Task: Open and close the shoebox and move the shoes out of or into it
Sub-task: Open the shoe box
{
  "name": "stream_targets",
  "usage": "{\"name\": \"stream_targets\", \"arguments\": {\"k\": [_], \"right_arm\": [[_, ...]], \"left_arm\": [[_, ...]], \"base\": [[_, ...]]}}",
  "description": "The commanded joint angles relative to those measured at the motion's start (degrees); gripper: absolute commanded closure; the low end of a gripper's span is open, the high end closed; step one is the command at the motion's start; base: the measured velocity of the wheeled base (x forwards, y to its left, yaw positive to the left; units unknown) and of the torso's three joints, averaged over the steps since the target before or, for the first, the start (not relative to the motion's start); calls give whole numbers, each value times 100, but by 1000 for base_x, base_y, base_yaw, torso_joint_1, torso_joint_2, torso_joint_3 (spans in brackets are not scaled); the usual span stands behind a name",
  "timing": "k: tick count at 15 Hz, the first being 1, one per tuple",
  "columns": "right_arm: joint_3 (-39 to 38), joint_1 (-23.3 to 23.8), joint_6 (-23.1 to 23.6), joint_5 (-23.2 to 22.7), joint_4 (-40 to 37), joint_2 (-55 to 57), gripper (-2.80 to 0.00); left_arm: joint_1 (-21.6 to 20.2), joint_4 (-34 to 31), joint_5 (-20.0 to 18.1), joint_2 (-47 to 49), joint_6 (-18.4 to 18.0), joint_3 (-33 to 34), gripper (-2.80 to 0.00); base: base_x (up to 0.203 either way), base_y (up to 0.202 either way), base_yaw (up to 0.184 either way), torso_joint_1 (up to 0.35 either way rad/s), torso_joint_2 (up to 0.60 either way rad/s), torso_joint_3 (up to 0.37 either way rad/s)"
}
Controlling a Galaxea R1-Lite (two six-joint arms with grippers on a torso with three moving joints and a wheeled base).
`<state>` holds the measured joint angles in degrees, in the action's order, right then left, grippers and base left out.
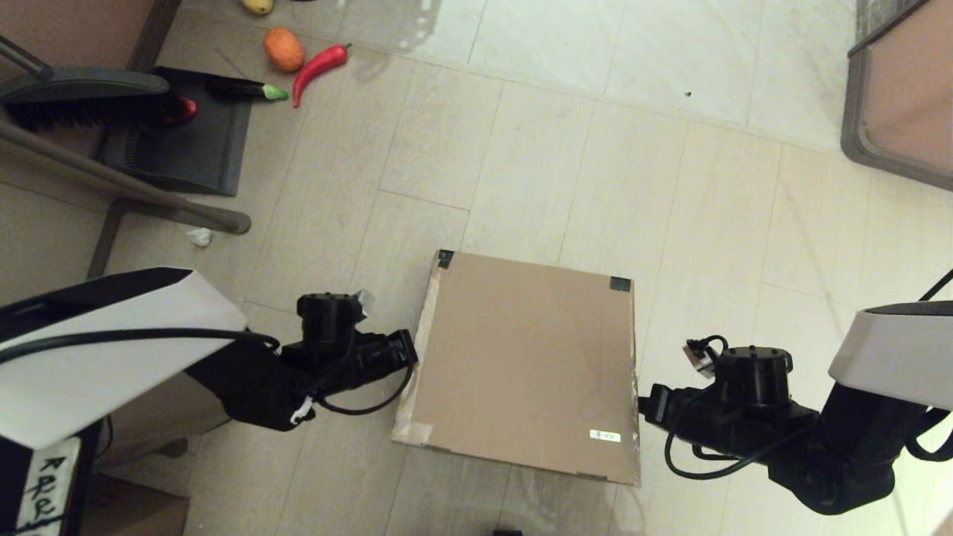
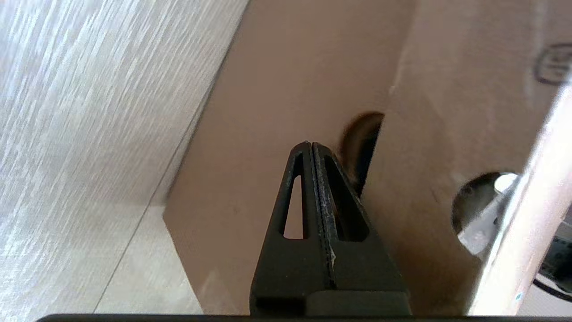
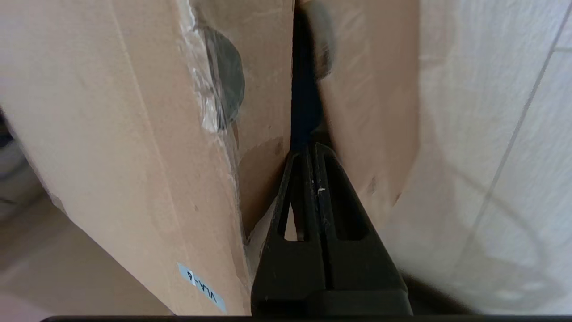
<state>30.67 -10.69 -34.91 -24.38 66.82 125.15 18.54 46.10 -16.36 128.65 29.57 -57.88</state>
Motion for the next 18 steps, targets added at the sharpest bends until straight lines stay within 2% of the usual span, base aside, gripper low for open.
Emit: {"name": "stream_targets", "arguments": {"k": [1, 4, 6, 10, 12, 13, 16, 18], "right_arm": [[-62, -3, -140, -14, 42, -206, 0], [-179, -3, -334, -341, 33, -390, 0], [-269, -3, -403, -383, 33, -429, 0], [-418, -3, -483, -410, 68, -463, 0], [-458, -3, -978, -474, 90, -626, 0], [-513, -3, -1233, -658, 239, -691, 0], [-937, -3, -1561, -1155, 1189, -672, 0], [-1146, -3, -1953, -1277, 1598, -676, 0]], "left_arm": [[47, -20, -8, -281, 22, 45, 0], [142, -270, -8, -594, 187, 43, 0], [193, -408, -8, -757, 349, 46, 0], [211, -753, -8, -1060, 928, -37, 0], [202, -781, 1, -1131, 1035, -66, 0], [202, -778, 9, -1149, 1090, -117, 0], [227, -788, 26, -1293, 1567, -277, 0], [238, -806, 19, -1361, 1587, -277, 0]], "base": [[0, 0, 0, 0, 0, 0], [0, 0, 0, 0, 0, 0], [0, 0, 0, 0, 0, 0], [0, 0, 0, 0, 0, 0], [0, 0, 0, 0, 0, 0], [0, 0, 0, 0, 0, 0], [0, 0, 0, 0, 0, 0], [0, 0, 0, 0, 0, 0]]}}
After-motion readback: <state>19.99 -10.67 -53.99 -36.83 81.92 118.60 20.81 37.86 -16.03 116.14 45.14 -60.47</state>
